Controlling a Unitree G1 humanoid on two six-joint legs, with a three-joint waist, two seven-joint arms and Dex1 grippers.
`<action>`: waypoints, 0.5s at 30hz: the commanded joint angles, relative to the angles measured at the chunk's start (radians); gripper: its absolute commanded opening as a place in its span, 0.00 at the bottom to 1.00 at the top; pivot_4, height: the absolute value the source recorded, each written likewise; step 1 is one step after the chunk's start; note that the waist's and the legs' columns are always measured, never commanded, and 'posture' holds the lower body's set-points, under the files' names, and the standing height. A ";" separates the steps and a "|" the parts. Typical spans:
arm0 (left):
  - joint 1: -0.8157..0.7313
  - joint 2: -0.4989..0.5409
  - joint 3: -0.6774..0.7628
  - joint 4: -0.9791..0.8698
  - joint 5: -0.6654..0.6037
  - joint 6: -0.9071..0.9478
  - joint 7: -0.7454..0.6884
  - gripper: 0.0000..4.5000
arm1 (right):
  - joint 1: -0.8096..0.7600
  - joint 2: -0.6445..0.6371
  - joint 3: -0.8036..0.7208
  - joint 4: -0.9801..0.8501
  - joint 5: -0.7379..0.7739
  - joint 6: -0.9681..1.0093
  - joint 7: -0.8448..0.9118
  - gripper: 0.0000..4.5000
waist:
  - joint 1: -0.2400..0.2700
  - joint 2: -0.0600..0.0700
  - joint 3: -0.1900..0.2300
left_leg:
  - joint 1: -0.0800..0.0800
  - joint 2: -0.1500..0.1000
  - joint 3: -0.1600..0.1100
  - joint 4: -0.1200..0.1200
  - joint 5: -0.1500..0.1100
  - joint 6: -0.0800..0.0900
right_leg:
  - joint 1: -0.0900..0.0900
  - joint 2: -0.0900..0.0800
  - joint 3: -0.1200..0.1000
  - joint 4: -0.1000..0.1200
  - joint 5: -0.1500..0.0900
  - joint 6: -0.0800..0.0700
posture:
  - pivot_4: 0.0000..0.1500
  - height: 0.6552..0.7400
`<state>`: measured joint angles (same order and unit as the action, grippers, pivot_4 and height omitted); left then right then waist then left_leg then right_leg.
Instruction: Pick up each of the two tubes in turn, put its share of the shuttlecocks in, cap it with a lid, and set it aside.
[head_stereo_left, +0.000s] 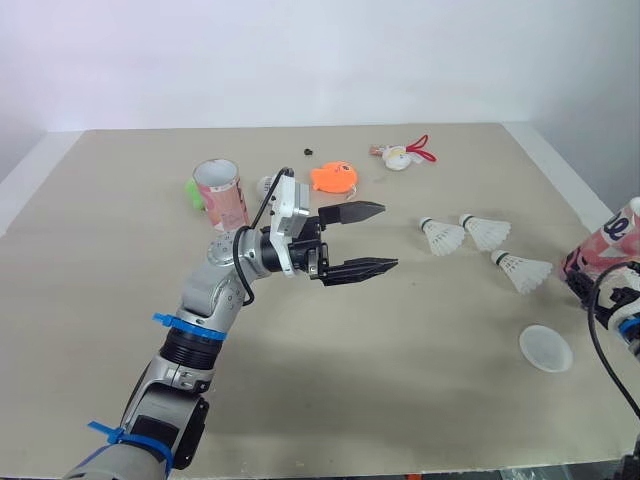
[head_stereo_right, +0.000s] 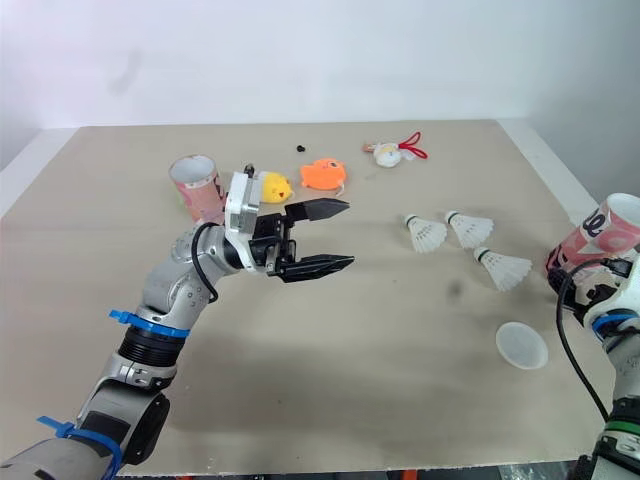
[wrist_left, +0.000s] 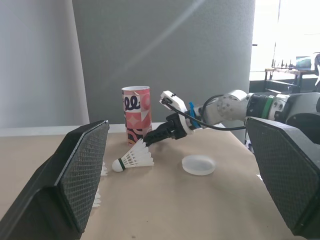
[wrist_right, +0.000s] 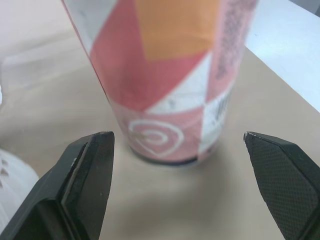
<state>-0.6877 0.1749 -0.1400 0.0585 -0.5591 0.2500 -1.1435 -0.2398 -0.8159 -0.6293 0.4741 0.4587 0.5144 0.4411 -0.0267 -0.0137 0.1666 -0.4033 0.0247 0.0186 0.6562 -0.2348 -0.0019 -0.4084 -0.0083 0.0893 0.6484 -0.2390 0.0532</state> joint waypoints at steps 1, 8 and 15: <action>0.000 0.010 0.021 -0.037 -0.021 0.010 -0.001 1.00 | 0.040 -0.047 -0.042 -0.109 0.028 0.038 0.040 0.98 | 0.000 0.000 0.000 | 0.000 0.000 0.000 0.000 0.000 0.000 | 0.000 0.000 0.000 0.000 0.000 0.000 | 1.00 1.00; 0.118 0.121 0.017 -0.137 0.007 0.110 0.056 1.00 | 0.259 -0.101 -0.168 -0.483 0.238 0.195 0.295 0.98 | -0.004 0.002 -0.001 | 0.001 0.001 0.000 -0.001 -0.001 0.001 | 0.000 0.001 0.001 0.000 -0.001 0.000 | 1.00 1.00; 0.322 0.229 0.123 -0.329 -0.031 0.222 0.209 1.00 | 0.198 -0.042 0.071 -0.936 0.489 0.311 0.352 0.98 | -0.024 -0.004 0.002 | 0.005 0.006 -0.002 0.000 0.001 0.000 | 0.001 0.006 0.003 0.000 0.004 -0.002 | 1.00 1.00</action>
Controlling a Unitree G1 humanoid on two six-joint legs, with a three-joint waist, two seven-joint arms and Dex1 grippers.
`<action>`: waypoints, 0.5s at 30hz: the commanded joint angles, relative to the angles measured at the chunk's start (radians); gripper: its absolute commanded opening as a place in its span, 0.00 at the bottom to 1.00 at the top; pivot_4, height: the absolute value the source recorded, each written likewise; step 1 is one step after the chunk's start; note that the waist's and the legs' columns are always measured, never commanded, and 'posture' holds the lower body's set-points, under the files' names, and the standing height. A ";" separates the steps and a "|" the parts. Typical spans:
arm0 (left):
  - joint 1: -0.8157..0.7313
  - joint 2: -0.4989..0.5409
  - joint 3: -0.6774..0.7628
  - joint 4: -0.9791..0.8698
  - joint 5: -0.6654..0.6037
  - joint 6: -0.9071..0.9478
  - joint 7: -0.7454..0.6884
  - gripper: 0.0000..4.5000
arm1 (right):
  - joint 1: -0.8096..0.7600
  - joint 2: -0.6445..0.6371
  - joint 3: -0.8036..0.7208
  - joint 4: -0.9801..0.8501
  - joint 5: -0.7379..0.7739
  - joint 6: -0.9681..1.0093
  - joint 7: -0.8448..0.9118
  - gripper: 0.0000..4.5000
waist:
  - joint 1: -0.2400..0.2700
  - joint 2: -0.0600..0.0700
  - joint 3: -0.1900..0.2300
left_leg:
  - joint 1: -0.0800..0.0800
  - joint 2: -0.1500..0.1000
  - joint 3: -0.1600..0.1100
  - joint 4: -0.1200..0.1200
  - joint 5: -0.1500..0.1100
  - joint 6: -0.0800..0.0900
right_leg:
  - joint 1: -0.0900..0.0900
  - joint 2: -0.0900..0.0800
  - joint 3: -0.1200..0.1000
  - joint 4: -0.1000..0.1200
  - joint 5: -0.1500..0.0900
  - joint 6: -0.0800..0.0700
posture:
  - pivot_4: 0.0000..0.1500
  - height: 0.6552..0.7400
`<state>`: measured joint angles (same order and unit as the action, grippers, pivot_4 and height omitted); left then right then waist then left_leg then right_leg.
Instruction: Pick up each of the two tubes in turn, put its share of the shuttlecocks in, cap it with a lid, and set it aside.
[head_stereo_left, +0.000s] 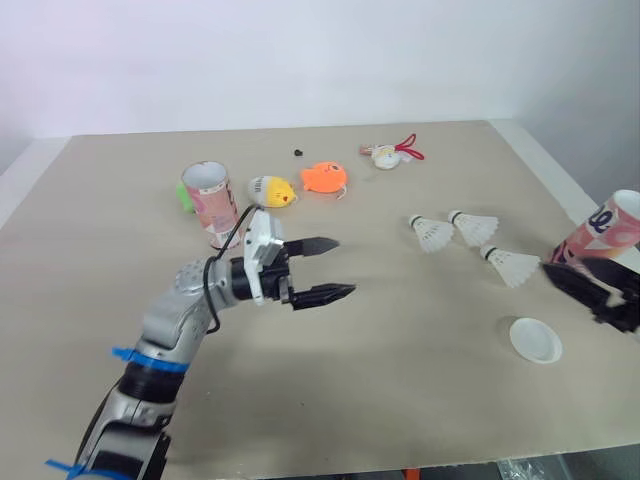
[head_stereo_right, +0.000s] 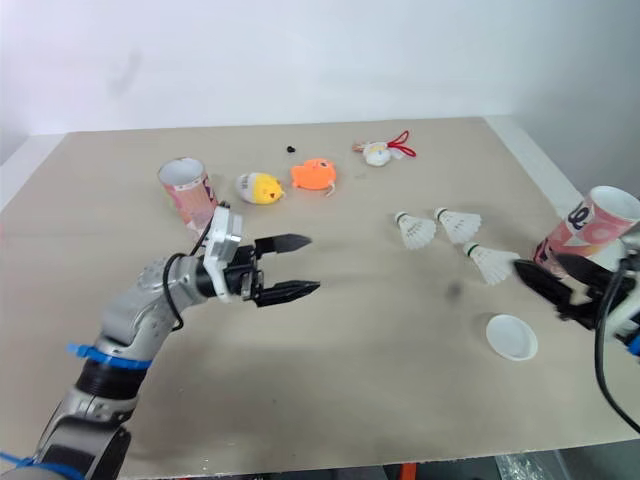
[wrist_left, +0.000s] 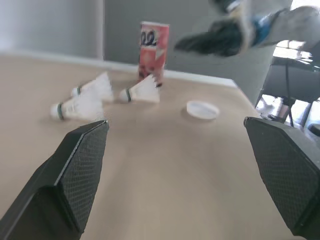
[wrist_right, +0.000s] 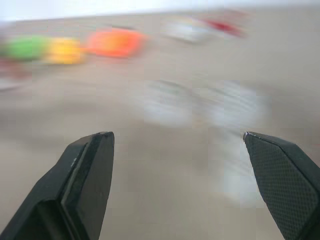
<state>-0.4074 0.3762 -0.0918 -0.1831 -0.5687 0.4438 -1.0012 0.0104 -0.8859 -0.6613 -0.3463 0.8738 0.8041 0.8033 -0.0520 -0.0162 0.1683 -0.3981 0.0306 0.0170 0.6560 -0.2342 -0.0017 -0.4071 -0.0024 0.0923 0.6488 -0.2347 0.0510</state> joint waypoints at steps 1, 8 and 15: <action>0.068 0.035 0.097 -0.112 -0.025 0.038 0.098 1.00 | -0.077 0.042 0.167 -0.147 0.072 0.019 -0.013 0.98 | 0.002 -0.002 0.001 | 0.000 0.000 0.000 0.000 0.000 0.000 | 0.000 0.000 0.000 0.000 0.001 0.000 | 1.00 1.00; 0.346 0.009 0.358 -0.280 -0.105 0.055 0.327 1.00 | -0.295 0.206 0.606 -0.117 -0.079 -0.041 0.002 0.98 | 0.003 -0.005 0.001 | -0.005 0.000 0.001 0.001 0.002 -0.001 | -0.003 -0.004 0.000 -0.001 0.000 0.001 | 1.00 1.00; 0.508 -0.005 0.419 -0.365 -0.085 0.008 0.429 1.00 | -0.431 0.340 0.683 0.013 -0.203 -0.138 -0.060 0.98 | 0.018 -0.009 0.002 | -0.009 -0.002 0.001 0.001 0.000 -0.001 | -0.007 -0.007 0.000 -0.001 0.001 -0.002 | 1.00 1.00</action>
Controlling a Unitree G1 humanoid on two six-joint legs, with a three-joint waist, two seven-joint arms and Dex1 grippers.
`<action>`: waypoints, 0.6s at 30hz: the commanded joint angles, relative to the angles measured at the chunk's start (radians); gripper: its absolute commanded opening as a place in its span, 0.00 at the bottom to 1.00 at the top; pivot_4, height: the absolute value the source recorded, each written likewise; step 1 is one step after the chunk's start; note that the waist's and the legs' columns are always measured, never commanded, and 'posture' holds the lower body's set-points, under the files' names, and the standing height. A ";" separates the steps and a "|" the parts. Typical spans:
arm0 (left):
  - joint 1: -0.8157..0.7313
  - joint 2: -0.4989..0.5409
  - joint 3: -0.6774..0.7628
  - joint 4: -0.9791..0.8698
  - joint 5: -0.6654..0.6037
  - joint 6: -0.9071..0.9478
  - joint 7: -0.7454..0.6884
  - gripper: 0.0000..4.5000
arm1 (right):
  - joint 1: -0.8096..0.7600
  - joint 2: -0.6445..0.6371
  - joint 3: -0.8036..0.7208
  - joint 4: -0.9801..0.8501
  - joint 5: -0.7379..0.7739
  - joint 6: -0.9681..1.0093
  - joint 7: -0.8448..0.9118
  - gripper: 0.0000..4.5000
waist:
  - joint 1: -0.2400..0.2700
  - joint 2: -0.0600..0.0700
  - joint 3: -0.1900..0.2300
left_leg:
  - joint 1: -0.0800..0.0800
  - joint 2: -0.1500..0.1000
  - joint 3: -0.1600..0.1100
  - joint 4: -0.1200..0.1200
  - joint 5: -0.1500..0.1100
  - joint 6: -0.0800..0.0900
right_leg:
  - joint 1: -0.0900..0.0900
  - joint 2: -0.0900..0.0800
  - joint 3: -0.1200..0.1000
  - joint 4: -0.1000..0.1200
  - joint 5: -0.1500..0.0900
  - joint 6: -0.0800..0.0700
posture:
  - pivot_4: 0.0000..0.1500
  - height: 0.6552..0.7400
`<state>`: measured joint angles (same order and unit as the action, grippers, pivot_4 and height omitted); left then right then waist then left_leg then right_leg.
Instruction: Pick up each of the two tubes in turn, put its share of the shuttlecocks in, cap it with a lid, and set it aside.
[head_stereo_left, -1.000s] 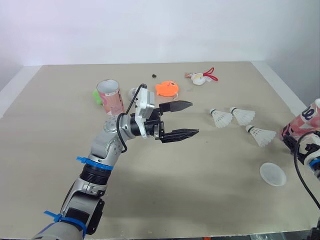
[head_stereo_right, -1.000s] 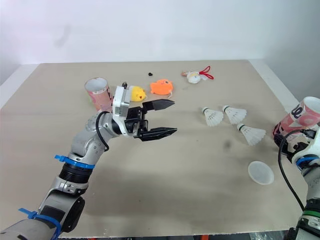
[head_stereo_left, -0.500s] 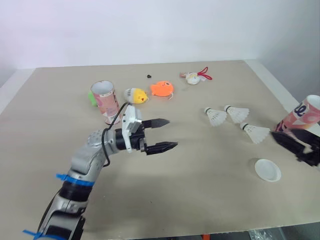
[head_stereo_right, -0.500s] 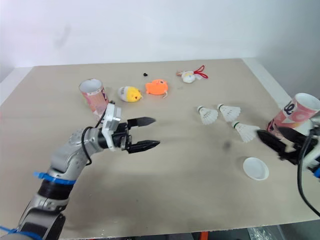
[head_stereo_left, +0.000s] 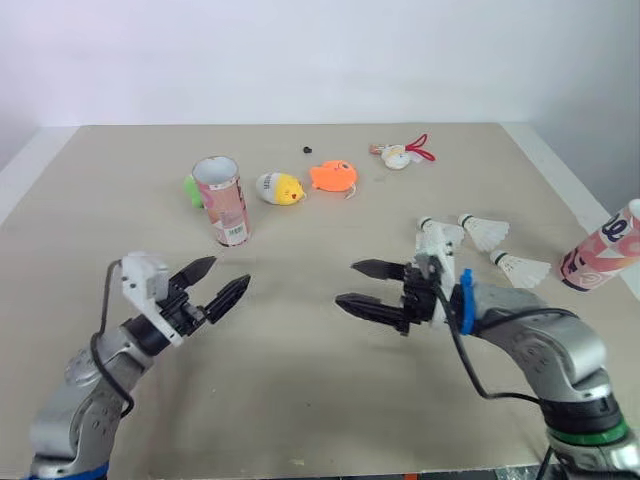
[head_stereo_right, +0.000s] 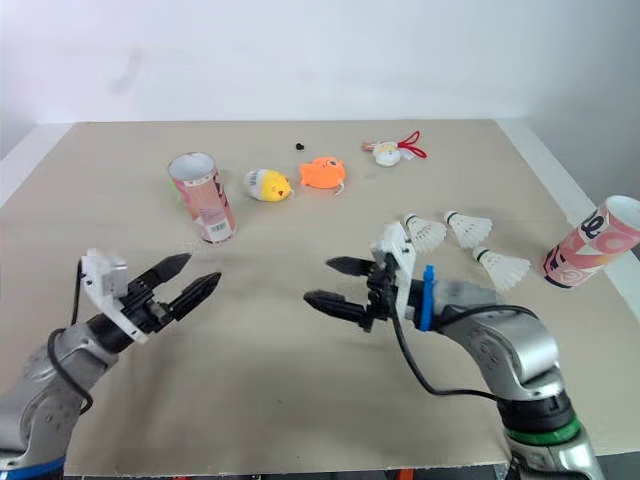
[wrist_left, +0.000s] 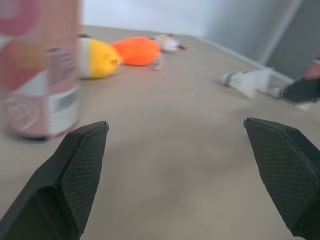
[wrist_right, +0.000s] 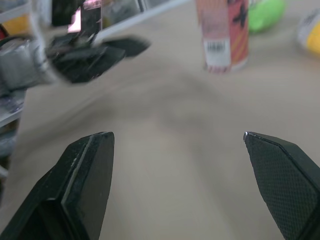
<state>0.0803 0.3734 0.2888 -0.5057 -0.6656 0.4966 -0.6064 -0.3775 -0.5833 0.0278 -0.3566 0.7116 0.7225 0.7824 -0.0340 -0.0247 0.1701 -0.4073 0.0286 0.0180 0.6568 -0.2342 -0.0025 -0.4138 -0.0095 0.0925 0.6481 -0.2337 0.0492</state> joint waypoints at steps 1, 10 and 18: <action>0.026 -0.005 0.045 -0.034 0.017 -0.058 0.044 1.00 | -0.056 0.058 -0.004 0.036 -0.061 -0.072 -0.058 0.98 | 0.000 -0.001 0.000 | 0.000 0.000 0.000 0.000 0.000 0.000 | 0.000 0.000 0.000 0.000 0.000 0.000 | 1.00 1.00; -0.131 0.017 0.014 0.245 0.117 -0.176 0.029 1.00 | -0.034 0.082 -0.014 -0.017 -0.110 -0.091 -0.093 0.98 | 0.001 -0.001 0.000 | 0.001 0.002 0.000 0.000 0.002 -0.001 | 0.000 0.005 -0.005 0.001 0.000 -0.002 | 1.00 1.00; -0.302 0.020 -0.076 0.474 0.230 -0.229 0.036 1.00 | 0.016 0.076 -0.044 -0.076 -0.104 -0.080 -0.143 0.98 | 0.001 -0.001 0.000 | 0.000 0.001 0.000 0.000 0.001 -0.001 | 0.000 0.004 -0.004 0.001 0.002 -0.005 | 1.00 1.00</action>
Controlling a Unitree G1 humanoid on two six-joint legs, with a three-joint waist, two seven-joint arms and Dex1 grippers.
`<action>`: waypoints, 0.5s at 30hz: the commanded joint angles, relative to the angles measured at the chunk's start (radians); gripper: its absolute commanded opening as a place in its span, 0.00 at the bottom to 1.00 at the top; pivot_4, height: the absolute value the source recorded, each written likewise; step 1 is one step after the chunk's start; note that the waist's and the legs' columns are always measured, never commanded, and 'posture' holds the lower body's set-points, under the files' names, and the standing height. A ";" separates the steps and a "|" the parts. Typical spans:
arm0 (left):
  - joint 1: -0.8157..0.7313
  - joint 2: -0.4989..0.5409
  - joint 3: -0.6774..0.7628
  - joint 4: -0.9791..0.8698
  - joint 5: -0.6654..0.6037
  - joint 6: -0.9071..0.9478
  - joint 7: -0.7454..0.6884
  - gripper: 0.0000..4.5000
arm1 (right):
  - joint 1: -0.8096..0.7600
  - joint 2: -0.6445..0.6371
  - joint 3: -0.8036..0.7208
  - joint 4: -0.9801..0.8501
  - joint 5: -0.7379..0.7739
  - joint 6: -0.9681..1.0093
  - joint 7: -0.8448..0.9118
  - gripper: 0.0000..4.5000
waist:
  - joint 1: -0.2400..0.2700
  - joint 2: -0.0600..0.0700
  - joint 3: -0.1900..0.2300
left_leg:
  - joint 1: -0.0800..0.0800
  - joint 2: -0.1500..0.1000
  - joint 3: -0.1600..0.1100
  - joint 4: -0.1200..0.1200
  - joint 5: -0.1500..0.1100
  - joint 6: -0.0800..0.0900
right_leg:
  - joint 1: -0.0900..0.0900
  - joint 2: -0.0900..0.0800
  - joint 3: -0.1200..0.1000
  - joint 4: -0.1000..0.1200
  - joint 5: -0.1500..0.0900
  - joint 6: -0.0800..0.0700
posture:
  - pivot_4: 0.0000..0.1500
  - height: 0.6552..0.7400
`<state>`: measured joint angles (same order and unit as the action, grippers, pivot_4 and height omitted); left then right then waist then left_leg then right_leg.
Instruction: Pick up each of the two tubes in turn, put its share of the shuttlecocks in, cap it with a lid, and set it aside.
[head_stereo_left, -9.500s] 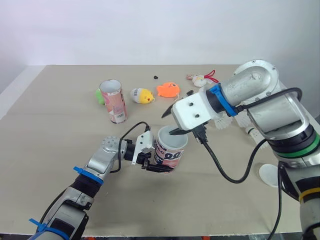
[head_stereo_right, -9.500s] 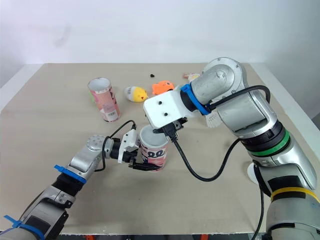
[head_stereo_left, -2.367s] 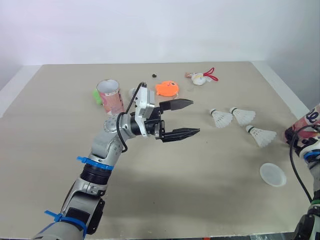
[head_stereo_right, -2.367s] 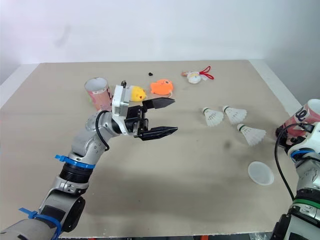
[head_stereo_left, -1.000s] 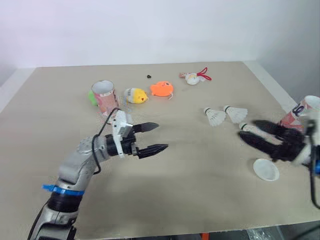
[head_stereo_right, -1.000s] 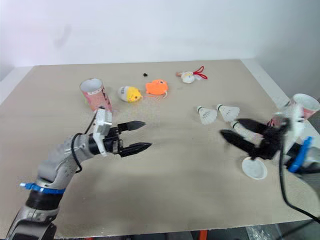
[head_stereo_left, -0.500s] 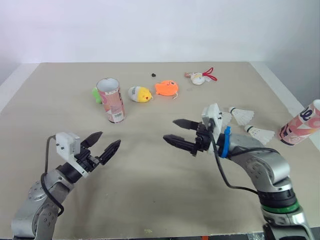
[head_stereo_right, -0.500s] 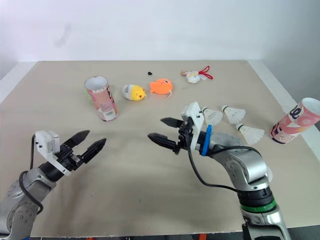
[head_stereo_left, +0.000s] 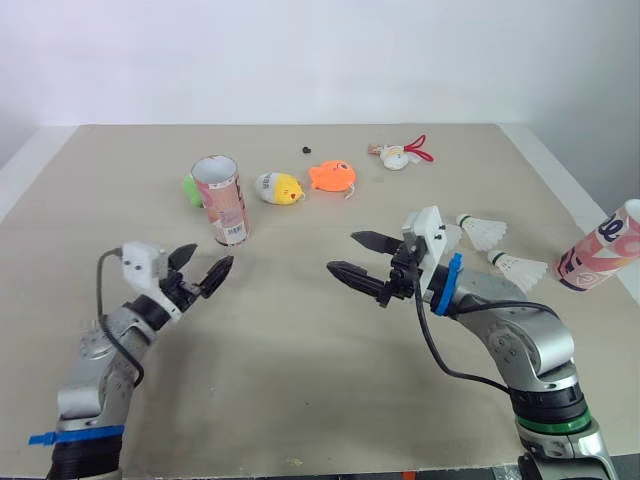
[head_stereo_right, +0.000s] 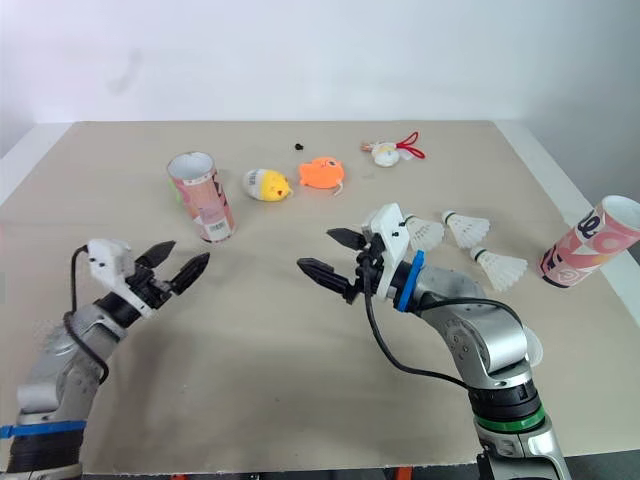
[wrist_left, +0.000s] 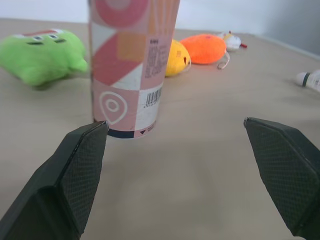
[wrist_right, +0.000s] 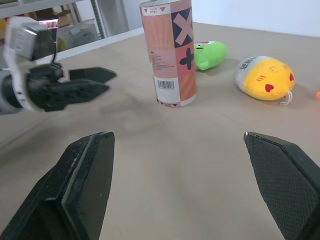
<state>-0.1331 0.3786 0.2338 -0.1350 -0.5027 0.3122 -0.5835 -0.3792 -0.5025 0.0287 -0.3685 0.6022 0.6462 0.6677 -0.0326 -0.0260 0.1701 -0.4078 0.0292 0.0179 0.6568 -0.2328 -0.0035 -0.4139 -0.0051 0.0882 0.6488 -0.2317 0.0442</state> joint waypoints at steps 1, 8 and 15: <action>-0.115 0.018 -0.033 0.139 0.094 -0.058 0.023 1.00 | 0.025 -0.006 -0.048 -0.067 0.003 -0.003 -0.036 0.98 | 0.000 0.000 0.000 | 0.000 0.000 0.000 0.000 0.000 0.000 | 0.000 0.000 0.000 0.000 0.000 0.000 | 1.00 1.00; -0.232 -0.004 -0.080 0.282 0.176 -0.093 0.056 1.00 | 0.089 -0.018 -0.086 -0.087 0.002 -0.002 -0.068 0.98 | 0.001 -0.001 0.000 | 0.000 0.000 -0.001 0.000 0.000 0.000 | 0.000 0.000 0.000 0.000 0.000 0.000 | 1.00 1.00; -0.358 -0.010 -0.101 0.446 0.227 -0.134 0.062 1.00 | 0.102 -0.022 -0.101 -0.101 0.007 0.004 -0.090 0.98 | 0.003 -0.001 0.000 | 0.000 -0.001 -0.001 0.000 0.000 0.000 | 0.000 0.000 -0.001 0.000 0.000 0.000 | 1.00 1.00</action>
<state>-0.4536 0.3664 0.1273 0.2920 -0.2903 0.2103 -0.5279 -0.2744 -0.5164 -0.0445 -0.4214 0.6021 0.6559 0.5837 -0.0296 -0.0272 0.1699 -0.4082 0.0286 0.0166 0.6567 -0.2326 -0.0036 -0.4138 -0.0049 0.0872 0.6489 -0.2314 0.0447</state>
